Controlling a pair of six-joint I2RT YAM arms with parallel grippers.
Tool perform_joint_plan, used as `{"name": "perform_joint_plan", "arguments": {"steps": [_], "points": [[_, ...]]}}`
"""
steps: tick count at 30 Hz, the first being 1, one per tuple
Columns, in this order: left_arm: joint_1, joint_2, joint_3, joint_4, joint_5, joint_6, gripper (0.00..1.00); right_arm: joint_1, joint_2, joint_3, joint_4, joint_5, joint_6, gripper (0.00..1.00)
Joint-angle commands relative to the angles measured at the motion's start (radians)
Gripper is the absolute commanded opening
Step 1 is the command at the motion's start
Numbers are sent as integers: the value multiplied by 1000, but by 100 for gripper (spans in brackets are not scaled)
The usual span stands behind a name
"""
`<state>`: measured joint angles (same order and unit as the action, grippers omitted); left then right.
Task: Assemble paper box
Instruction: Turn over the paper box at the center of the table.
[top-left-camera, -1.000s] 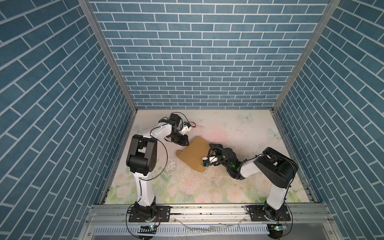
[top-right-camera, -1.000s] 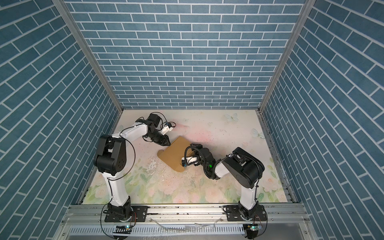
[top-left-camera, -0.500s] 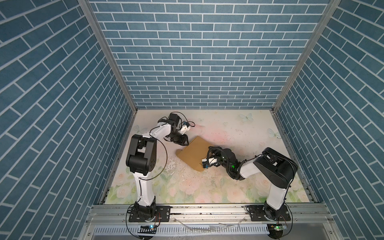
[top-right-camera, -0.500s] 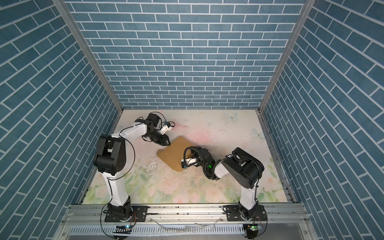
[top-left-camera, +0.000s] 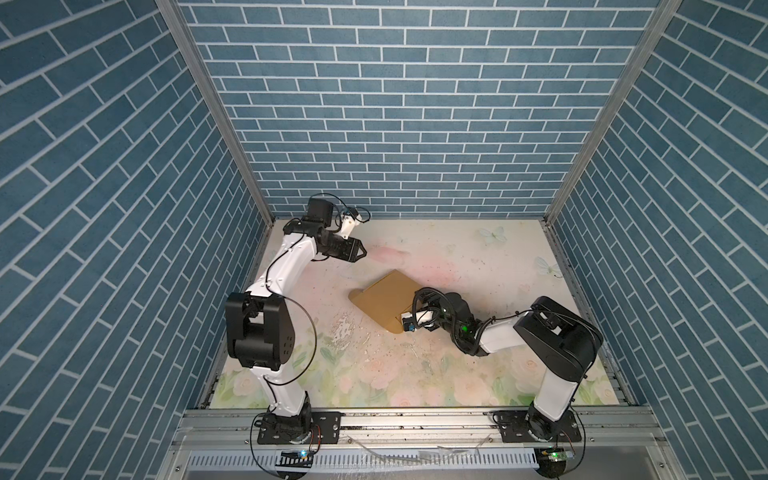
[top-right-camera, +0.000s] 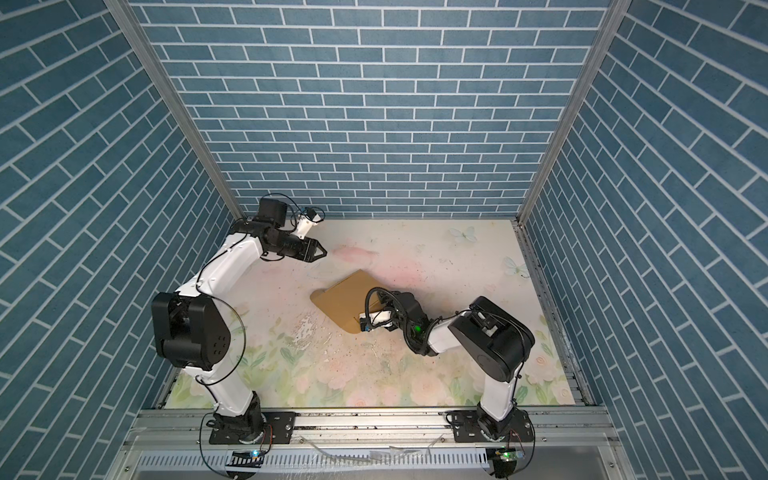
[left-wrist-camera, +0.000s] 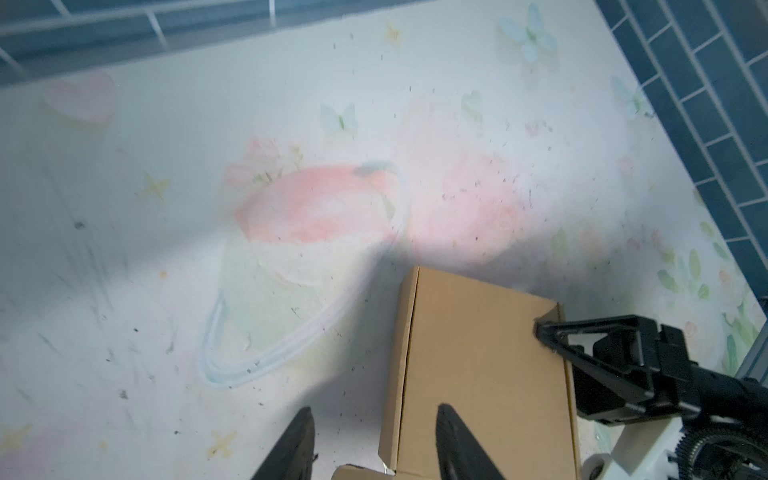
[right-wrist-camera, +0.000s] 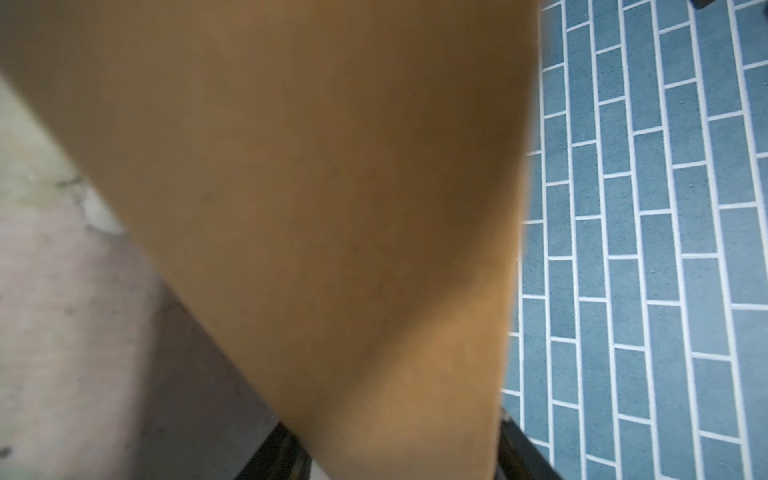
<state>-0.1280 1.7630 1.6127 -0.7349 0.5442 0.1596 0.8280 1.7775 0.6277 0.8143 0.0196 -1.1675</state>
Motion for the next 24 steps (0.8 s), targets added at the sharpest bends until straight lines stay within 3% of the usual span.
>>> {"name": "perform_joint_plan", "arguments": {"steps": [1,10,21,24], "points": [[6,-41,15,-1,40,-21,50,-7,-62,41,-117,-99,186,58],[125,-169,-57,130,177,-132,50,-55,-54,86,-127,-251,493,56],[128,-211,-103,170,284,-46,49,-143,7,30,153,-340,871,58],[128,-202,-114,197,275,-84,50,-159,38,11,220,-373,942,60]]}}
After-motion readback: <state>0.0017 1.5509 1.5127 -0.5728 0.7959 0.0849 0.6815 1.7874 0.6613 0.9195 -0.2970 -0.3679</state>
